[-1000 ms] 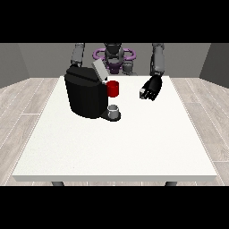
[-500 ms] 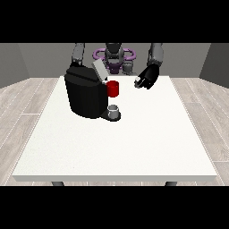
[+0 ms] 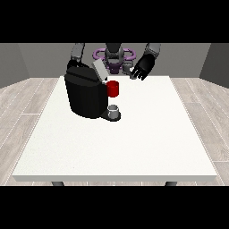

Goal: Insert the coffee pod into the coffee machine and close the lid

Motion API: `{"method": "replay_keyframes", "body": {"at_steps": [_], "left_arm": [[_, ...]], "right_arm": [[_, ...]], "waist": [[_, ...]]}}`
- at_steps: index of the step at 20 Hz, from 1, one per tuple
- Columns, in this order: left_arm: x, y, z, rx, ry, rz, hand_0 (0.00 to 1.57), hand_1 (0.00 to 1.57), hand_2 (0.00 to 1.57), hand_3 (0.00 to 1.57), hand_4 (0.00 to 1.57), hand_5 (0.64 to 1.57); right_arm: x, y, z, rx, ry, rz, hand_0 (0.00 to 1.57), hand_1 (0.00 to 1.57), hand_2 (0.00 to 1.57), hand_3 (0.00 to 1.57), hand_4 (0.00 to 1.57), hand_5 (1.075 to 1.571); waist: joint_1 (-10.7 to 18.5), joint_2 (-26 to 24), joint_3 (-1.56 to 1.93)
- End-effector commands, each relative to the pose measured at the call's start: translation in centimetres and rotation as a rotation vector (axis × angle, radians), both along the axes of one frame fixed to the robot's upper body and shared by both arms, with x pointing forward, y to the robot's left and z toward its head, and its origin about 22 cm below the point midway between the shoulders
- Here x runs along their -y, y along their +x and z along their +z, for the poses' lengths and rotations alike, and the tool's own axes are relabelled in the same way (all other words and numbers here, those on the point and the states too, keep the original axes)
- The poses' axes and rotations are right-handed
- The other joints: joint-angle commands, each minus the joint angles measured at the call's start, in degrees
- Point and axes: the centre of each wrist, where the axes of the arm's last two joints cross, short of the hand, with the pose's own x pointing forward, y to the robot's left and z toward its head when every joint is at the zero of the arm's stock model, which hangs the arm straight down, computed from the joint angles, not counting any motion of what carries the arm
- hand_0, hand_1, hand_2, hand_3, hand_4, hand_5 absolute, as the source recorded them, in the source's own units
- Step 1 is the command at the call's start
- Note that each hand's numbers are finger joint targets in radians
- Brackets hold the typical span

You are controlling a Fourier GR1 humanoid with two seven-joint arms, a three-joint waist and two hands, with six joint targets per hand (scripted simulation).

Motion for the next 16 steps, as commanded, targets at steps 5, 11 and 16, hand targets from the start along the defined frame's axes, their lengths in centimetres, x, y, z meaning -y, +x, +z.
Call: {"method": "replay_keyframes", "body": {"at_steps": [5, 11, 16], "left_arm": [[0.3, 2.3, 8.5, 0.03, -0.101, 0.041, 0.96, 0.96, 1.16, 1.36, 0.52, 1.571], [0.8, 2.9, 14.4, 0.116, -0.118, 0.077, 1.26, 1.26, 1.29, 1.27, 0.49, 1.571], [0.0, 2.8, 16.7, 0.19, -0.071, 0.074, 1.23, 1.23, 1.28, 1.25, 0.48, 1.571]], "right_arm": [[-0.2, 0.6, 1.2, 0.043, 0.012, 0.008, 0.0, 0.0, 0.0, 0.0, 0.0, 1.571], [0.5, 2.6, 3.9, 0.118, -0.022, 0.004, 0.0, 0.0, 0.0, 0.0, 0.04, 1.571], [0.9, 3.8, 5.5, 0.18, 0.013, -0.03, 0.0, 0.0, 0.0, 0.0, 0.19, 1.571]], "waist": [[-4.0, 0.7, 0.0], [-6.1, 4.8, 0.0], [-6.3, 9.4, 0.01]]}}
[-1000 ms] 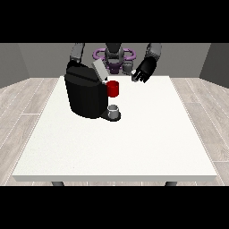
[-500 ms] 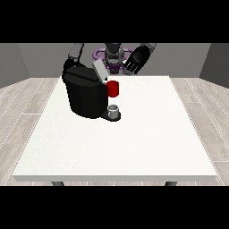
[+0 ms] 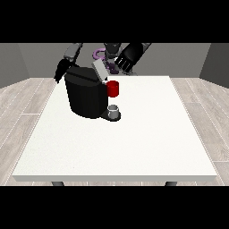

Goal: Insert the coffee pod into the coffee machine and close the lid

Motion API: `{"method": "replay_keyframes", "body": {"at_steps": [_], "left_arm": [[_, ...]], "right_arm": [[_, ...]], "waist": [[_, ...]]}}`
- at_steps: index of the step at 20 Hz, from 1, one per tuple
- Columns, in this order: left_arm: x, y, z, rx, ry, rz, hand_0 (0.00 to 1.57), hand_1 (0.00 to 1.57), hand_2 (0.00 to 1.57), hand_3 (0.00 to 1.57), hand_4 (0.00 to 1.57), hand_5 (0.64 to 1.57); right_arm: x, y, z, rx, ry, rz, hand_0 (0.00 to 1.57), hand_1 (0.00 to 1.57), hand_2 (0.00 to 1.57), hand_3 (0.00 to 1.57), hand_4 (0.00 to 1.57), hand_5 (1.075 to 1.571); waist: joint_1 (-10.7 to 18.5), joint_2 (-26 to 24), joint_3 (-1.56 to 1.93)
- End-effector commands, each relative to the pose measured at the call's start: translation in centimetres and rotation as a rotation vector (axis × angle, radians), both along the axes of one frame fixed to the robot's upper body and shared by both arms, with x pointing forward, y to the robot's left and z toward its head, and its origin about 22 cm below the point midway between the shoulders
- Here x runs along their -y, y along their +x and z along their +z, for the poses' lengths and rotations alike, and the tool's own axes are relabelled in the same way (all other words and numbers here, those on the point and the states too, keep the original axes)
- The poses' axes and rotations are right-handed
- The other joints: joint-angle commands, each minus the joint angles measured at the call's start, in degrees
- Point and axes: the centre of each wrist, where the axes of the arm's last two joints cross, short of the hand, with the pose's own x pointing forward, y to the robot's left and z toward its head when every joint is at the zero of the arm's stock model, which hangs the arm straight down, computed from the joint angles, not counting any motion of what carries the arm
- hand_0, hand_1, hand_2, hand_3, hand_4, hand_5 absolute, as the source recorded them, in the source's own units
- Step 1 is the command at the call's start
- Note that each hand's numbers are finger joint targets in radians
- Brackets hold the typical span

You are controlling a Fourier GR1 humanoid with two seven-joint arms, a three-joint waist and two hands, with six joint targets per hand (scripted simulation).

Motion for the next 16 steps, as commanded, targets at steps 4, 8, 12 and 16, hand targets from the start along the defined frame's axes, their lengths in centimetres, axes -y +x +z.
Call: {"method": "replay_keyframes", "body": {"at_steps": [4, 8, 12, 16], "left_arm": [[-0.4, 0.1, 3.6, 0.049, 0.02, 0.017, 1.24, 1.24, 1.29, 1.25, 0.48, 1.571], [0.5, 0.4, 2.2, 0.036, 0.012, 0.015, 1.22, 1.22, 1.29, 1.24, 0.49, 1.571], [-0.9, 0.4, 2.6, 0.05, 0.02, 0.029, 1.19, 1.19, 1.26, 1.22, 0.46, 1.571], [2.0, 0.5, 3.3, 0.063, 0.012, -0.004, 1.25, 1.25, 1.29, 1.24, 0.45, 1.571]], "right_arm": [[-2.3, 0.4, 0.8, 0.048, 0.015, -0.003, 0.0, 0.0, 0.0, 0.0, 0.0, 1.571], [0.3, 1.3, 2.3, 0.038, -0.002, -0.003, 0.0, 0.0, 0.0, 0.0, 0.1, 1.571], [-0.8, 0.9, 2.2, 0.061, -0.01, 0.025, 0.0, 0.0, 0.0, 0.0, 0.0, 1.571], [-0.2, 1.9, 2.2, 0.103, -0.008, -0.005, 0.0, 0.0, 0.0, 0.0, 0.15, 1.571]], "waist": [[-1.3, 2.9, 0.0], [-2.0, 3.8, 0.0], [-3.5, 6.4, 0.0], [-1.8, 8.2, 0.03]]}}
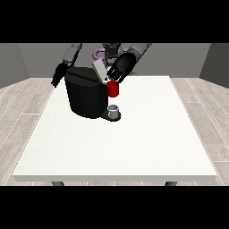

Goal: Insert the coffee pod into the coffee machine and close the lid

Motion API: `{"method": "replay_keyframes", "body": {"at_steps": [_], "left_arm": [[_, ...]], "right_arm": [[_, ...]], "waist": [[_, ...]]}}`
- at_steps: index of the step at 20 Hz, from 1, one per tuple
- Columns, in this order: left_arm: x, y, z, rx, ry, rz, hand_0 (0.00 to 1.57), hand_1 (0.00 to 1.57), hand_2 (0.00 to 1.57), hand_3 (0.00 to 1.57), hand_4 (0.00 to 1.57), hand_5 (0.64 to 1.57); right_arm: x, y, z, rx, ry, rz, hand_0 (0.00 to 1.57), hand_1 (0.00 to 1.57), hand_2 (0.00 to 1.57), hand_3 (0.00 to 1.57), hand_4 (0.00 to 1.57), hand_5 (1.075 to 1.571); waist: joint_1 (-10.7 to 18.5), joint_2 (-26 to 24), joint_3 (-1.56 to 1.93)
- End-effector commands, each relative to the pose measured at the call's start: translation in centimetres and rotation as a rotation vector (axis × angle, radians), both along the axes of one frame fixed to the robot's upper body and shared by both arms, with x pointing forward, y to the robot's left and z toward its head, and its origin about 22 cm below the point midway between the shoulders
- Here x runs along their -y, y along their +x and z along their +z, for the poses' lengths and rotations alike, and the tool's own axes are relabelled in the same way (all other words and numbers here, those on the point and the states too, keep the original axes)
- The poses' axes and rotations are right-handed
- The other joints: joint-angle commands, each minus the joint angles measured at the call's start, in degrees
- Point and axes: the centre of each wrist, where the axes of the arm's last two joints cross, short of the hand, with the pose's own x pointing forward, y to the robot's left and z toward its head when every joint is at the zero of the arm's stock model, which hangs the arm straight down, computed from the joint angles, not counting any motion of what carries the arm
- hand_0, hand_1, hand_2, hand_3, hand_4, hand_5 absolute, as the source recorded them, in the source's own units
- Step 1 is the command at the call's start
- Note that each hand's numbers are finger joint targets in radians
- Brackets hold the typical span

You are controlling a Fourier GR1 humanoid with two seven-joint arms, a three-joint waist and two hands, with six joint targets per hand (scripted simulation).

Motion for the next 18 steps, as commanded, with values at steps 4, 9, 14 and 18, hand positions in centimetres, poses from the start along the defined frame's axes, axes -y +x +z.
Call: {"method": "replay_keyframes", "body": {"at_steps": [4, 9, 14, 18], "left_arm": [[0.1, 0.2, 0.0, 0.032, 0.013, -0.004, 1.24, 1.24, 1.28, 1.23, 0.42, 1.571], [0.0, 0.1, 0.9, 0.03, 0.003, -0.002, 1.19, 1.19, 1.25, 1.2, 0.42, 1.571], [-0.5, 0.3, 0.2, 0.008, 0.004, -0.002, 1.2, 1.2, 1.26, 1.2, 0.41, 1.571], [-1.8, 0.4, -0.4, 0.024, 0.0, 0.048, 1.22, 1.22, 1.26, 1.21, 0.38, 1.571]], "right_arm": [[-0.9, 0.8, 1.6, 0.031, -0.002, 0.004, 0.0, 0.0, 0.0, 0.0, 0.04, 1.571], [0.7, 0.5, 0.2, 0.032, -0.001, -0.007, 0.0, 0.0, 0.0, 0.0, 0.0, 1.571], [0.6, 0.1, -0.4, 0.003, 0.022, -0.005, 0.0, 0.0, 0.0, 0.0, 0.0, 1.571], [-0.2, 0.6, 2.3, -0.012, -0.007, 0.033, 0.0, 0.0, 0.0, 0.0, 0.0, 1.571]], "waist": [[-0.5, 2.9, -0.01], [-0.5, 2.3, 0.01], [-0.5, 1.0, 0.01], [-2.3, 0.9, -0.03]]}}
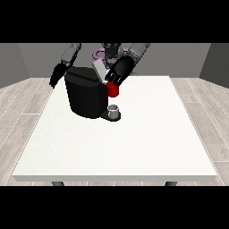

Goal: Insert the coffee pod into the coffee machine and close the lid

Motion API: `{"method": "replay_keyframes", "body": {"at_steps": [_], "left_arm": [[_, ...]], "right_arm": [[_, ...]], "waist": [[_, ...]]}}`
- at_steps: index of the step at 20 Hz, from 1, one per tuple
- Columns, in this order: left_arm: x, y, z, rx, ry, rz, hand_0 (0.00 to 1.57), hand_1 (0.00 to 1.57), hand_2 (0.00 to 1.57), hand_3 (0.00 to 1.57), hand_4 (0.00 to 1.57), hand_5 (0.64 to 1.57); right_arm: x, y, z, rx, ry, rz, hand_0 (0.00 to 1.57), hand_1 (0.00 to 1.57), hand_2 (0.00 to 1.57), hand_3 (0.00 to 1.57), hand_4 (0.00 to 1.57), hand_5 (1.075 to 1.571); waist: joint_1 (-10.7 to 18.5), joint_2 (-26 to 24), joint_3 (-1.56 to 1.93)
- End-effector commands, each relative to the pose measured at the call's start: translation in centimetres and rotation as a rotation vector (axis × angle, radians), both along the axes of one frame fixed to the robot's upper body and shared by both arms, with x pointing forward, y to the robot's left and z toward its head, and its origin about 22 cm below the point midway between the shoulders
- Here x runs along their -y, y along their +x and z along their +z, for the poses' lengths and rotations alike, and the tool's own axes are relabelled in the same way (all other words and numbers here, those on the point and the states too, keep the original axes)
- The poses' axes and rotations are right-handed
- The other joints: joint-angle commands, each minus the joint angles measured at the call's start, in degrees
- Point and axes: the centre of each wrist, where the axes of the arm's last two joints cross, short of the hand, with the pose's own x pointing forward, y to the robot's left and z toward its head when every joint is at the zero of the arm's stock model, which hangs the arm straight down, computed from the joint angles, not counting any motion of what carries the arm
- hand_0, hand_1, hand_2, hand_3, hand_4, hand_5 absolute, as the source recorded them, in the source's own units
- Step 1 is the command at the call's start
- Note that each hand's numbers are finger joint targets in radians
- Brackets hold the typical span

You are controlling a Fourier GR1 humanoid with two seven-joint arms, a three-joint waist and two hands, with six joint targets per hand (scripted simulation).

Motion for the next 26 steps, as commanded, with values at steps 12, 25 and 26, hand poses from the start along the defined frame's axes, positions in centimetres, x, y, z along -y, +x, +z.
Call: {"method": "replay_keyframes", "body": {"at_steps": [12, 25, 26], "left_arm": [[-0.1, -0.3, 2.3, 0.131, 0.089, 0.033, 1.21, 1.21, 1.23, 1.13, 0.0, 1.571], [-1.2, -0.1, 1.6, 0.173, 0.099, 0.025, 1.11, 1.11, 1.12, 0.97, 0.0, 1.571], [0.1, 0.0, 1.0, 0.2, 0.088, 0.014, 1.14, 1.14, 1.14, 0.96, 0.0, 1.571]], "right_arm": [[0.2, 0.4, 0.4, 0.032, -0.011, 0.004, 0.0, 0.0, 0.0, 0.0, 0.0, 1.571], [-0.7, 0.3, 1.2, 0.047, -0.018, 0.006, 0.0, 0.0, 0.0, 0.0, 0.04, 1.571], [-1.1, 0.9, 1.9, 0.06, 0.005, -0.003, 0.0, 0.0, 0.0, 0.0, 0.08, 1.571]], "waist": [[-0.6, 2.2, 0.03], [-1.8, 3.4, 0.01], [-0.6, 4.2, 0.01]]}}
